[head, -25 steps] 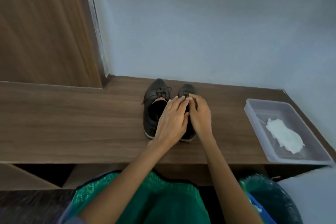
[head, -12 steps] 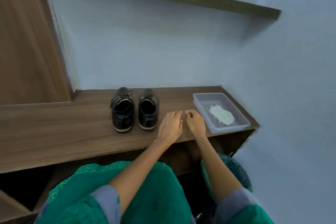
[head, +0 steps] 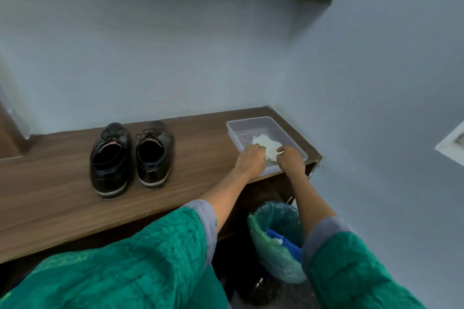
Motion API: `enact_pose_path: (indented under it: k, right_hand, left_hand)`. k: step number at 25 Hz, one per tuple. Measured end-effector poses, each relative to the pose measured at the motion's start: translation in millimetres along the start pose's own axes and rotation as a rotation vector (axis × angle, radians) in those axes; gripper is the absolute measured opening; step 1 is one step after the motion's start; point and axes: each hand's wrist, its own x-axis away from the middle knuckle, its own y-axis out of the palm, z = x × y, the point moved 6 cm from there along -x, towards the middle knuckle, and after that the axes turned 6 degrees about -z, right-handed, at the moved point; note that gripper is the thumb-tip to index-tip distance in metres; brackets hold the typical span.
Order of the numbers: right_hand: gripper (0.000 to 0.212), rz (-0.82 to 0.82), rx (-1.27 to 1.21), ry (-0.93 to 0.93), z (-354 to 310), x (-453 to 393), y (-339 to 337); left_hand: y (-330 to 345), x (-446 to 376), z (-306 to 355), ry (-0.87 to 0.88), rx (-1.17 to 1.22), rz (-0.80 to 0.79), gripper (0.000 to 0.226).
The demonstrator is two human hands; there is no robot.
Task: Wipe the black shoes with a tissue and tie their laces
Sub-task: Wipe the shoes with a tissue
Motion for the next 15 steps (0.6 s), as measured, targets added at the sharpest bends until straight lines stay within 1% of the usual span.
enact_pose_path:
  k: [4, 7, 10, 13, 15]
  right_hand:
    - [0.037, -0.002, 0.115, -0.033, -2, -42, 1]
    - [0.036, -0.053, 0.226, -0.086, -6, -66, 16]
    - [0.030, -0.108, 0.312, -0.106, -3, -82, 33]
    - [0.020, -0.081, 0.395, -0.063, 0, -90, 38]
    - [0.017, -0.050, 0.396, -0.020, 5, -95, 38]
  left_hand:
    - [25, -41, 8, 0.087, -0.085, -0.074, 0.027]
    - [42, -63, -10, 0.042, -0.070, -0.128, 0.025]
    - [48, -75, -26, -0.003, -0.091, -0.211, 0.022]
    - [45, -79, -33, -0.019, -0.107, -0.215, 0.022]
    - [46, -81, -34, -0.012, -0.102, -0.195, 0.023]
